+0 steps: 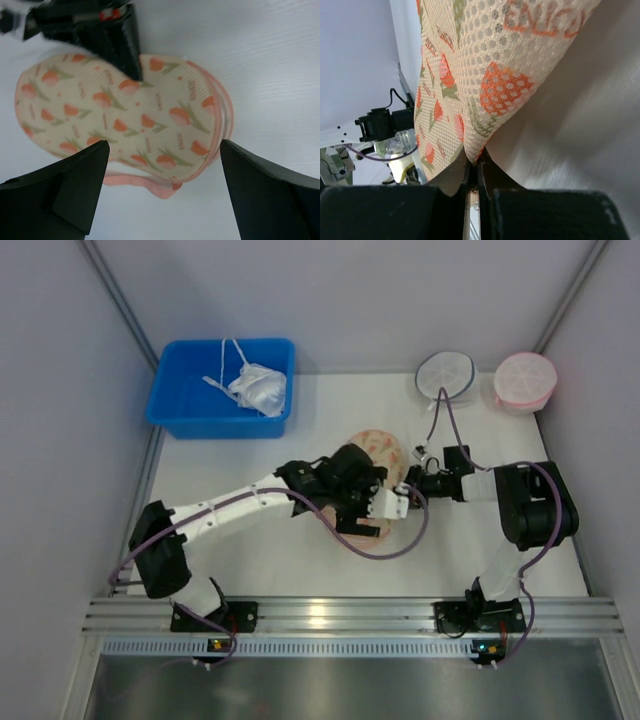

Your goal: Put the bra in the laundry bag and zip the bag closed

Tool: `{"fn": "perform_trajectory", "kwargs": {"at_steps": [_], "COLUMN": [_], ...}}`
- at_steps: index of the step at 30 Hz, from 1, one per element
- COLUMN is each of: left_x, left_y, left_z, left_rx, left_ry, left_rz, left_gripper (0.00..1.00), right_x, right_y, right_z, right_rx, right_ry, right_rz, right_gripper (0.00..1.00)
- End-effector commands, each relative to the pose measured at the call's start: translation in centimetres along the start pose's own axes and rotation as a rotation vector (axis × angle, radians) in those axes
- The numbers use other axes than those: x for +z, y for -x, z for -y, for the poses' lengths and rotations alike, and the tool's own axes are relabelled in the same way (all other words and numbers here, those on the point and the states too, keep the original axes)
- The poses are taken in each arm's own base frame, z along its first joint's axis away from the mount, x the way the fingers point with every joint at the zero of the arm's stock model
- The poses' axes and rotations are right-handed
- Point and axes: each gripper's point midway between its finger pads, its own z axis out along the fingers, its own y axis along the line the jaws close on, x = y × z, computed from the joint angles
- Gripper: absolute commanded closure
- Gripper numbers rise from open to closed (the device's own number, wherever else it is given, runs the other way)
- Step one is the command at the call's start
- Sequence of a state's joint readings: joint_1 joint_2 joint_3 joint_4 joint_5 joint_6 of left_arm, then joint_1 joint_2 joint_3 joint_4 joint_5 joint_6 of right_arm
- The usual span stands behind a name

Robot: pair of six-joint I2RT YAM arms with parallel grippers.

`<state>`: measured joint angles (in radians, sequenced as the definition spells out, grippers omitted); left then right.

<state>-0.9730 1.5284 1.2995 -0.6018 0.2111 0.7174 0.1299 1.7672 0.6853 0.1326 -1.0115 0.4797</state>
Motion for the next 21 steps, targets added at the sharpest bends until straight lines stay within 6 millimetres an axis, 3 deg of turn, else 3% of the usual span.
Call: {"fn": "perform_trajectory", "kwargs": {"at_steps": [1,2,3,4,5,6,8,9,11,16,21], "left_x": [1.9,3.9,4.4,6.7,7.4,7.6,10.3,10.8,12.5,13.9,14.5], "left_y": [1.0,0.3,1.4,0.4,0.6,1.5,0.5,1.5,0.5,-0.3,-3.4], "left_z": [2.4,3.4,3.8,5.0,5.7,5.5,6.5,6.1,6.3,5.7,5.8], "left_rx": [0.256,0.287,0.357,0.386,0.411,0.450,0.477,0.486,0.493,0.474,0.531], "left_ry": [-0.097,-0.144,-0.142,-0.200,-0.230,-0.217,-0.256,-0.227,-0.225,-0.183,-0.185], "left_rz": [-0.112,-0.168,-0.207,-0.272,-0.297,-0.332,-0.405,-0.407,-0.465,-0.529,-0.644], "left_gripper": [0.02,0.04,0.09,0.12,0.14,0.20,0.24,0.25,0.28,0.30,0.32], "right_x": [0.5,0.6,0.6,0.8,0.8,0.9,1.0,1.0,1.0,1.0,1.1], "right_y": [1.0,0.9,0.8,0.5,0.5,0.5,0.5,0.6,0.6,0.2,0.1], "right_z": [-0.6,-0.5,-0.4,-0.3,-0.3,-0.3,-0.5,-0.5,-0.5,-0.4,-0.4], "right_rx": [-0.058,-0.056,-0.055,-0.051,-0.056,-0.058,-0.058,-0.058,-0.055,-0.051,-0.042], "right_ry": [0.004,-0.002,-0.004,-0.008,-0.009,-0.010,-0.008,-0.008,-0.010,-0.015,-0.004], "right_rz": [-0.004,-0.005,-0.008,-0.014,-0.013,-0.013,-0.017,-0.015,-0.015,-0.019,-0.029], "right_gripper": [1.00,1.00,1.00,1.00,1.00,1.00,1.00,1.00,1.00,1.00,1.00]}}
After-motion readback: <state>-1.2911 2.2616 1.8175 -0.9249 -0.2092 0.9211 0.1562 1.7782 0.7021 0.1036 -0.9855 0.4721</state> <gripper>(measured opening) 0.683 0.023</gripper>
